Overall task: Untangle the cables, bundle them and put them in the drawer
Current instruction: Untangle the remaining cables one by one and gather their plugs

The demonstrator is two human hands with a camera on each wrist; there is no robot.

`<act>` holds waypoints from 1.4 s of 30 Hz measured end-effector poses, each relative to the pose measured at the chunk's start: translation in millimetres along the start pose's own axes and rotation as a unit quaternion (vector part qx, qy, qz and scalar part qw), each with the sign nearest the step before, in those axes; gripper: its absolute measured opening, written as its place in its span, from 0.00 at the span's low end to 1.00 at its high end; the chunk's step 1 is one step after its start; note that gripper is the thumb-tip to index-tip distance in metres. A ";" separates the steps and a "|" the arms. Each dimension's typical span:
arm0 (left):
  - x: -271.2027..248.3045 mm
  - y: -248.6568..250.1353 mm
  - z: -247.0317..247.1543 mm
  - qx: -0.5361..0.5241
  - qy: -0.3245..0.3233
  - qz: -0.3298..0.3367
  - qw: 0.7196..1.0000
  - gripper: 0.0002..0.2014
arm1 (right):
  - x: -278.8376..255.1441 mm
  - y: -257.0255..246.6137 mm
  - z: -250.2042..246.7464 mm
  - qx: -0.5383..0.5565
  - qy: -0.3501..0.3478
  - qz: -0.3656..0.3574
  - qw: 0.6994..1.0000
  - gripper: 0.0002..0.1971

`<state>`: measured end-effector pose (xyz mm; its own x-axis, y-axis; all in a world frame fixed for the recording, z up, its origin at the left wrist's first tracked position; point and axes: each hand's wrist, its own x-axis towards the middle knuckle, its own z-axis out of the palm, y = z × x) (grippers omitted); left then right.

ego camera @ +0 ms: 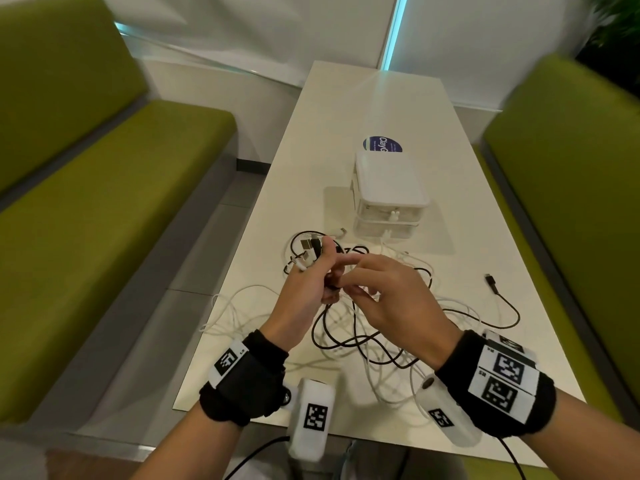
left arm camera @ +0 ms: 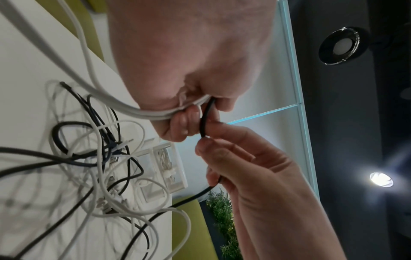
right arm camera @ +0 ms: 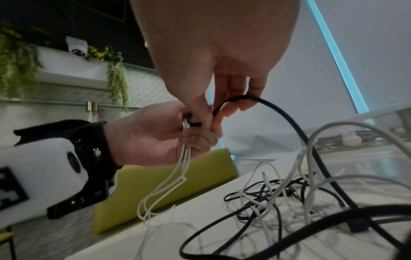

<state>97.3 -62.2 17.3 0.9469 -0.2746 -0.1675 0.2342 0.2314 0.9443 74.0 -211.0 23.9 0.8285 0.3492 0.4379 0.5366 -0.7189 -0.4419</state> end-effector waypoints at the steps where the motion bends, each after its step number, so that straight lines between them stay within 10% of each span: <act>1: -0.3 -0.6 -0.6 0.020 -0.003 0.001 1.000 0.27 | -0.3 1.0 0.6 -0.023 0.008 0.004 1.000 0.10; 6: -0.9 -5.1 -2.4 0.083 -0.034 0.018 0.996 0.26 | -2.1 3.4 2.2 -0.039 0.014 0.039 0.998 0.07; 11: -2.4 -2.8 -5.1 0.099 -0.045 0.041 0.993 0.26 | -0.8 1.4 -2.9 0.044 -0.123 0.132 0.983 0.03; 13: -2.7 -1.6 -6.0 0.115 -0.054 0.050 0.991 0.26 | -1.1 -4.1 -5.6 0.111 -0.062 0.154 0.980 0.02; 18: -1.6 -1.5 -5.2 0.123 -0.042 0.039 0.991 0.19 | 18.9 -27.6 -20.5 0.081 0.133 0.020 0.988 0.02; 29: -7.4 -6.9 -4.3 0.186 -0.022 0.055 0.981 0.17 | 38.2 -46.7 -17.1 0.036 -0.056 0.065 0.996 0.02; 42: -7.8 -17.0 -4.7 0.191 0.025 0.066 0.979 0.15 | 30.5 -54.4 -8.4 -0.007 0.003 0.048 0.999 0.07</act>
<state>86.9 -59.6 1.3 0.9750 -0.2182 -0.0410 0.0178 -0.1071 0.9941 68.7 -166.3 67.9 0.8750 0.2746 0.3988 0.4522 -0.7578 -0.4704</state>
